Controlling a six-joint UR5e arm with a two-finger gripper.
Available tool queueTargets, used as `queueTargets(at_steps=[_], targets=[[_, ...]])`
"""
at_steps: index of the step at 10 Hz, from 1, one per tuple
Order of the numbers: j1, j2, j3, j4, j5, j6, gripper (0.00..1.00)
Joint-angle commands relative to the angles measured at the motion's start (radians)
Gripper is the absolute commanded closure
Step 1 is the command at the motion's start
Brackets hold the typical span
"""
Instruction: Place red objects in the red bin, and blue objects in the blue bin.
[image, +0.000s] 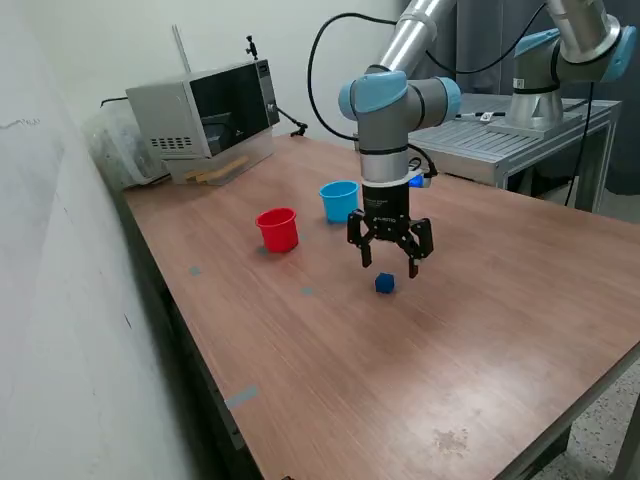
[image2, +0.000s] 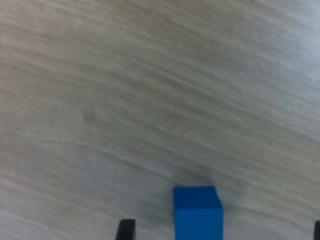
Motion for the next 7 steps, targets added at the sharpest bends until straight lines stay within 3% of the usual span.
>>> queueTargets(at_steps=[1, 7], targets=[[-0.002, 0.002, 0.000, -0.007, 0.017, -0.001, 0.00], [-0.011, 0.005, 0.000, -0.014, 0.017, -0.015, 0.00]])
